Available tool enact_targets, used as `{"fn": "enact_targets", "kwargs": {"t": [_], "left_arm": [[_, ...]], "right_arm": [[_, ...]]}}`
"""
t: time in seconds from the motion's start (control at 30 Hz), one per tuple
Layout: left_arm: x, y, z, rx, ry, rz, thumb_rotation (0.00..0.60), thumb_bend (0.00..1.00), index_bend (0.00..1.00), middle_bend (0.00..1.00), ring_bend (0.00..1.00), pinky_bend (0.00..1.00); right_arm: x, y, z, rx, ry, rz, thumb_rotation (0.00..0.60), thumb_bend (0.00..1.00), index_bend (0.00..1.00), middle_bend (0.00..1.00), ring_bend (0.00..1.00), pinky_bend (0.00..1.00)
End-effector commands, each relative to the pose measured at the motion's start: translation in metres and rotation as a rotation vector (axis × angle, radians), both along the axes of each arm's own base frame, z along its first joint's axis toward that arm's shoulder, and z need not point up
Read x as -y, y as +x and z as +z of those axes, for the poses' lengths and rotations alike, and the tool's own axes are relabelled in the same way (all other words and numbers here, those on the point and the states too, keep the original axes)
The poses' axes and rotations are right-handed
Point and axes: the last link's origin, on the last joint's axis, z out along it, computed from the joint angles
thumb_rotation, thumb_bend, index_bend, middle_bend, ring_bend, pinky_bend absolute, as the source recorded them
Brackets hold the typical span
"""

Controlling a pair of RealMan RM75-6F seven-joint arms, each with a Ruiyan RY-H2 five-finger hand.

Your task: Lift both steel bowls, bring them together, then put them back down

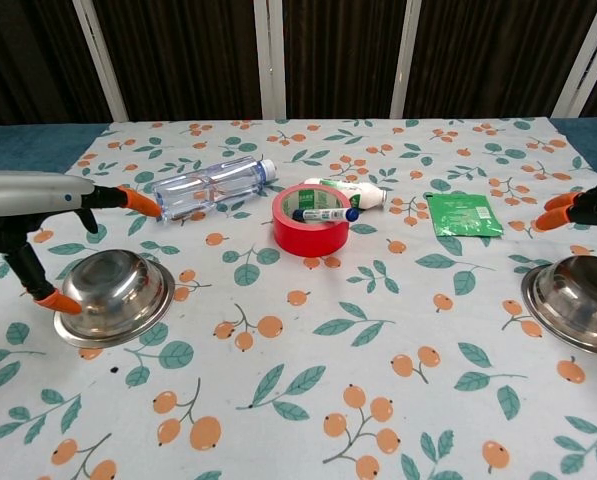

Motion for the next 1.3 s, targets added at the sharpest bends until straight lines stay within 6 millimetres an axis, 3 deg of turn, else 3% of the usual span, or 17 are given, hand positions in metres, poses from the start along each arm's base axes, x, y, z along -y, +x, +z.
{"fn": "enact_targets", "kwargs": {"t": [0.03,0.2,0.4,0.6,0.83,1.0,1.3], "left_arm": [[0.000,0.001,0.001,-0.001,-0.001,-0.001,0.600,0.00,0.09,0.00,0.00,0.19],[0.000,0.008,0.008,0.046,0.019,-0.008,0.600,0.00,0.09,0.00,0.00,0.19],[0.009,0.017,0.039,0.132,0.132,-0.070,0.600,0.00,0.09,0.00,0.00,0.19],[0.043,-0.008,0.076,0.118,0.251,-0.117,0.600,0.00,0.10,0.00,0.00,0.19],[0.078,-0.049,0.092,0.060,0.319,-0.095,0.600,0.00,0.10,0.00,0.00,0.19],[0.100,-0.072,0.095,0.049,0.380,-0.083,0.600,0.00,0.10,0.00,0.00,0.19],[0.129,-0.096,0.092,0.017,0.478,-0.090,0.600,0.00,0.10,0.00,0.00,0.18]], "right_arm": [[0.000,0.002,0.005,0.008,-0.013,0.002,0.600,0.09,0.10,0.04,0.09,0.00],[0.005,0.009,0.016,0.071,-0.056,0.001,0.600,0.09,0.09,0.04,0.09,0.00],[0.025,0.019,0.047,0.262,-0.220,0.071,0.600,0.08,0.12,0.04,0.09,0.00],[0.030,-0.006,0.088,0.391,-0.301,0.062,0.600,0.08,0.15,0.04,0.10,0.00],[-0.002,-0.032,0.110,0.496,-0.300,0.024,0.600,0.08,0.15,0.04,0.11,0.00],[-0.035,-0.051,0.107,0.486,-0.323,0.065,0.600,0.08,0.16,0.04,0.13,0.00],[-0.080,-0.072,0.096,0.365,-0.335,0.081,0.600,0.08,0.18,0.04,0.12,0.00]]}}
